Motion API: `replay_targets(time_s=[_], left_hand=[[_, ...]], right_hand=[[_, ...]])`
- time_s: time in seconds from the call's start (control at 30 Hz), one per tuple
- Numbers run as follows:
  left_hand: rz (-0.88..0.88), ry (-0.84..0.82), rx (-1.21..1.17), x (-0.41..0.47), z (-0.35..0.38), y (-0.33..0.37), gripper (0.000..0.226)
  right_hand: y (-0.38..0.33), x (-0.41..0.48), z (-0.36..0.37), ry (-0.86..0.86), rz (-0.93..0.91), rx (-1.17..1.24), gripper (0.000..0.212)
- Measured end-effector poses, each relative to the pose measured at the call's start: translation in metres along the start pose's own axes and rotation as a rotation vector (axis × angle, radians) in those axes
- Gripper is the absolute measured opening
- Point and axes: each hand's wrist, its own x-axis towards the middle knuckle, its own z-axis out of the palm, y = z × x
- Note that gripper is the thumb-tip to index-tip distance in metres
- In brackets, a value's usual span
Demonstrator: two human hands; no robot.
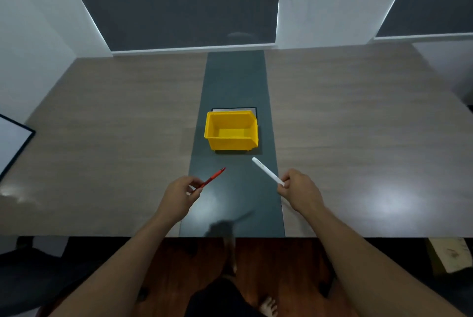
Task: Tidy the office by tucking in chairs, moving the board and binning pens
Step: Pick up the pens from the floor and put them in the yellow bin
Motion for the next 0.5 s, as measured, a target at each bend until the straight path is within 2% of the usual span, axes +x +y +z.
replay_targets(time_s=[0.2, 0.5], left_hand=[[0.031, 0.076, -0.063, 0.099, -0.004, -0.008, 0.013], [0.111, 0.051, -0.052, 0.254, 0.009, -0.017, 0.018]], right_hand=[[-0.028, 0.070, -0.003, -0.020, -0.029, -0.027, 0.015], [-0.081, 0.192, 0.010, -0.127, -0.006, -0.107, 0.020]])
